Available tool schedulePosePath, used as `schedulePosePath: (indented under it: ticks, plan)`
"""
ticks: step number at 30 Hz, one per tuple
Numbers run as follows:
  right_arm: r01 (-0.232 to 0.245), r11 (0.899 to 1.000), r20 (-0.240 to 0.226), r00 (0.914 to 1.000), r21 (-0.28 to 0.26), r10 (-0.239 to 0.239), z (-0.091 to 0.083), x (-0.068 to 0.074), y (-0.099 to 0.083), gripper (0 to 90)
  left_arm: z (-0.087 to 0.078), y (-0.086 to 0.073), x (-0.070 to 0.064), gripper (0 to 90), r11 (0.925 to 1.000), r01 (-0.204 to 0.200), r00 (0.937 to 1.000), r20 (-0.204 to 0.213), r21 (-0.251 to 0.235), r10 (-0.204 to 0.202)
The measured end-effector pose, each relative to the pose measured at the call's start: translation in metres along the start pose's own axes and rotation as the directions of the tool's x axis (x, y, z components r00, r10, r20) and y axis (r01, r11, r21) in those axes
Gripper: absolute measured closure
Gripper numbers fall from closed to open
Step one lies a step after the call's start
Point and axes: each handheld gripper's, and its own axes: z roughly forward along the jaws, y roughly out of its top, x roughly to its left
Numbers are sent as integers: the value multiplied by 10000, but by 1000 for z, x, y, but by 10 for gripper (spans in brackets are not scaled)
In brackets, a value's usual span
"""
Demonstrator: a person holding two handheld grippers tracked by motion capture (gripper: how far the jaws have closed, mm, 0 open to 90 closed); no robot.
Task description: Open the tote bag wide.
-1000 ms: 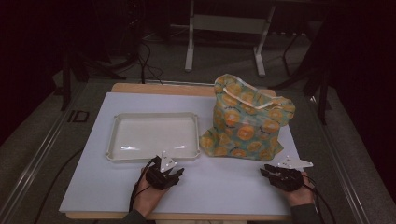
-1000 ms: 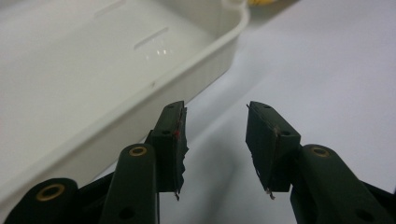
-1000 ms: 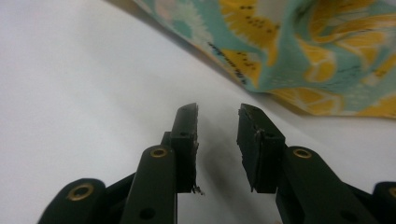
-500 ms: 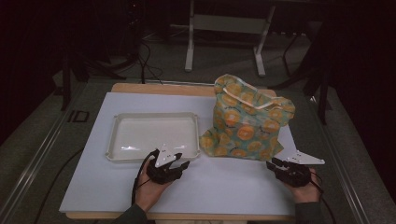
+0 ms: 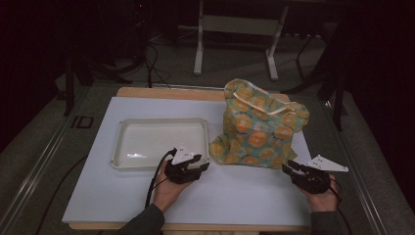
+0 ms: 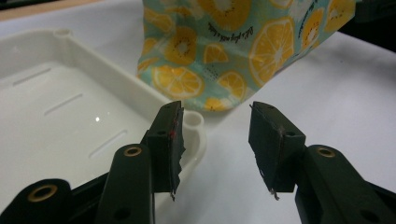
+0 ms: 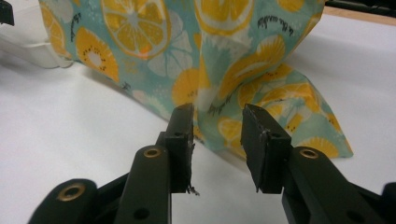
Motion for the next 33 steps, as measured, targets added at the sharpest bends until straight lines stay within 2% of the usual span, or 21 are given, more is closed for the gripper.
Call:
schedulePosePath:
  ticks: [3,7,10,12,15,22,27,29,31,33]
  plan:
    - [49,10000,41,10000,-19,-49,3,1,3,661,4,6,1,542,9999,-163,9997,189,-12,163]
    - [62,9999,70,10000,-80,-62,5,1,7,689,9,12,1,543,9998,-219,9995,217,6,218]
    - [115,9999,57,9999,-92,-114,9,1,11,745,12,17,0,546,9997,-258,9993,288,9,257]
    - [118,9999,-21,9999,-67,-118,11,1,11,822,16,20,-2,550,9995,-304,9992,252,75,302]
    - [277,9995,-27,9996,170,-277,14,3,10,898,18,22,-3,555,9995,-297,9990,323,105,294]
    - [434,9983,-140,9990,393,-429,19,5,8,900,27,30,-11,557,9992,-389,9976,586,114,382]
    - [490,9975,-247,9986,514,-477,22,8,8,900,36,41,-22,554,9981,-604,9947,832,68,597]
    - [503,9974,-264,9984,514,-490,22,8,7,900,36,41,-22,553,9981,-604,9947,832,68,597]
    - [541,9972,-305,9981,507,-526,23,8,7,900,41,48,-25,553,9975,-708,9942,812,52,702]
    - [576,9969,-359,9978,536,-558,23,9,7,900,46,54,-28,556,9979,-647,9949,775,7,644]
